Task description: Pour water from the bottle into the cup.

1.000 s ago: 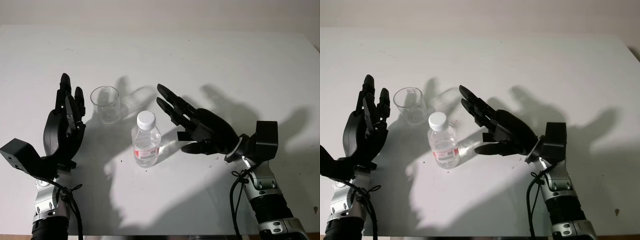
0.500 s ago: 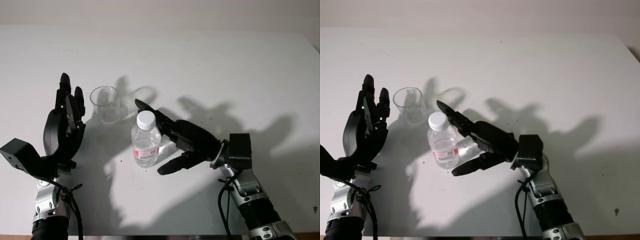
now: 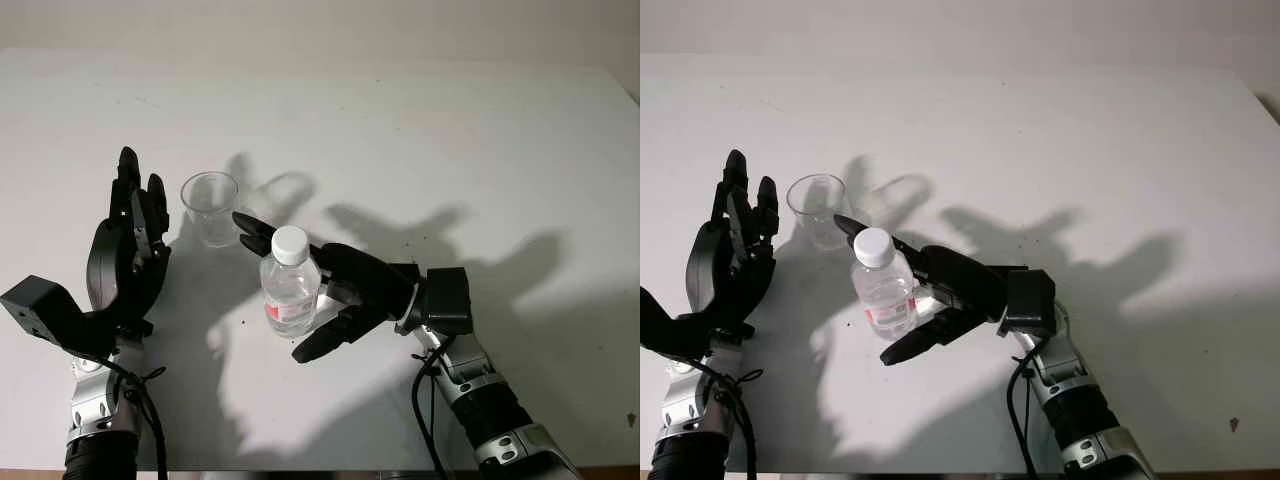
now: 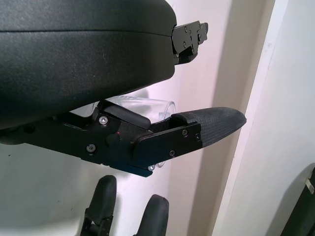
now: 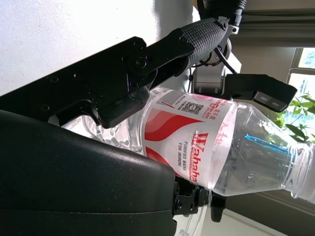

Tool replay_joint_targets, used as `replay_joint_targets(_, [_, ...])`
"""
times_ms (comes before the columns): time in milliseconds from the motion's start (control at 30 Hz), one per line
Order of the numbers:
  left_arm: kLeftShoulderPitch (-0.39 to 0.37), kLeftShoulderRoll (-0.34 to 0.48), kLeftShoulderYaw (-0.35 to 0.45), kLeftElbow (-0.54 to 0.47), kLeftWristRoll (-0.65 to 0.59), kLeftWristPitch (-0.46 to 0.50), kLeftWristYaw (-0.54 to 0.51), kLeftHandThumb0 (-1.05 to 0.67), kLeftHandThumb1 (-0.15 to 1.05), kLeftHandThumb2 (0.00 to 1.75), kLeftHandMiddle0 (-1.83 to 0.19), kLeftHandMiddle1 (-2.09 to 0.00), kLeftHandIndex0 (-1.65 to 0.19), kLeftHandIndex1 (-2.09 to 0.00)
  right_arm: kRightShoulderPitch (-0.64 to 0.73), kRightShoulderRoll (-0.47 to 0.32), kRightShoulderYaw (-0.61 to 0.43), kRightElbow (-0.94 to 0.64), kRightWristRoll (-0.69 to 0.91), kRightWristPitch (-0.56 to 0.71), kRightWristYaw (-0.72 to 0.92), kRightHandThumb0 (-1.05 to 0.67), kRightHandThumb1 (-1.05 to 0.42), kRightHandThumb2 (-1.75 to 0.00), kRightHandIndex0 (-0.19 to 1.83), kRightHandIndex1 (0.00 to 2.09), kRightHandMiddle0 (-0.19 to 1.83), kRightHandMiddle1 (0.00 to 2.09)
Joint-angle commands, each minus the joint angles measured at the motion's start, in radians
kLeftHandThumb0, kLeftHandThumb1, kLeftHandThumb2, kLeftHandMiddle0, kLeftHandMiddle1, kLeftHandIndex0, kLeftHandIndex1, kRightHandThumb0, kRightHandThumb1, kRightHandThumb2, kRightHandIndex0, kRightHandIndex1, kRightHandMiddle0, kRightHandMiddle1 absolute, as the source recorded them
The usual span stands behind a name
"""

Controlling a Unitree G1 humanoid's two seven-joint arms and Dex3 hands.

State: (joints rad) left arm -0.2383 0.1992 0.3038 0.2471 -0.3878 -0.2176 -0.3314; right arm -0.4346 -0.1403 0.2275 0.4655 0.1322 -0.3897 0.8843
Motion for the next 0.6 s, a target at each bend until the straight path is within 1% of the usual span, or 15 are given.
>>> replay_joint_targets(0, [-0.009, -0.002, -0.002, 0.002, 0.007, -0.014, -0.001, -0.75, 1.05, 0.67, 0.19, 0.0, 0.19, 0.0, -0.006, 0.016, -0.003, -0.003, 0.012, 0.01, -0.005, -0.85, -0.89, -0.05, 0.0, 0.76, 0.01, 0.74])
replay_joint_targets(67, [-0.009, -0.005, -0.002, 0.002, 0.007, -0.016, 0.001, -0.76, 1.05, 0.67, 0.19, 0.0, 0.19, 0.0, -0.003, 0.019, -0.001, -0.017, 0.015, 0.034, -0.011, -0.82, -0.87, -0.05, 0.01, 1.33, -0.01, 1.31])
replay_joint_targets(100, [-0.008, -0.005, -0.003, 0.001, 0.008, -0.018, 0.002, -0.76, 1.05, 0.67, 0.19, 0.0, 0.19, 0.0, -0.001, 0.019, 0.001, -0.026, 0.013, 0.051, -0.014, -0.81, -0.87, -0.05, 0.02, 1.46, 0.0, 1.43])
replay_joint_targets(167, [-0.007, -0.006, -0.005, -0.002, 0.008, -0.019, 0.003, -0.76, 1.05, 0.67, 0.19, 0.0, 0.19, 0.0, -0.001, 0.02, 0.005, -0.04, 0.017, 0.077, -0.008, -0.78, -0.84, -0.05, 0.03, 1.65, 0.03, 1.57])
replay_joint_targets(233, [-0.005, -0.008, -0.006, -0.004, 0.008, -0.019, 0.005, -0.76, 1.05, 0.67, 0.19, 0.0, 0.19, 0.0, -0.004, 0.022, 0.01, -0.041, 0.024, 0.091, 0.007, -0.75, -0.83, -0.05, 0.06, 1.74, 0.06, 1.65])
replay_joint_targets(300, [-0.005, -0.009, -0.007, -0.004, 0.008, -0.021, 0.005, -0.75, 1.05, 0.68, 0.19, 0.0, 0.19, 0.0, -0.008, 0.025, 0.015, -0.038, 0.019, 0.087, 0.012, -0.73, -0.82, -0.05, 0.13, 1.84, 0.13, 1.72])
replay_joint_targets(433, [-0.005, -0.013, -0.005, -0.001, 0.0, -0.026, -0.001, -0.75, 1.05, 0.68, 0.19, 0.0, 0.19, 0.0, -0.01, 0.018, 0.033, -0.045, -0.042, 0.036, -0.023, -0.64, -0.83, -0.06, 0.34, 2.03, 0.27, 1.86])
replay_joint_targets(533, [-0.001, -0.014, -0.004, -0.002, 0.004, -0.031, 0.001, -0.74, 1.05, 0.68, 0.19, 0.0, 0.19, 0.0, -0.002, 0.017, 0.046, -0.062, -0.094, 0.004, -0.073, -0.61, -0.87, -0.06, 0.62, 2.09, 0.47, 2.0])
replay_joint_targets(567, [0.0, -0.014, -0.004, -0.002, 0.003, -0.032, 0.0, -0.74, 1.05, 0.68, 0.19, 0.0, 0.19, 0.0, 0.002, 0.018, 0.05, -0.064, -0.111, -0.018, -0.093, -0.6, -0.9, -0.07, 0.75, 2.09, 0.57, 2.05])
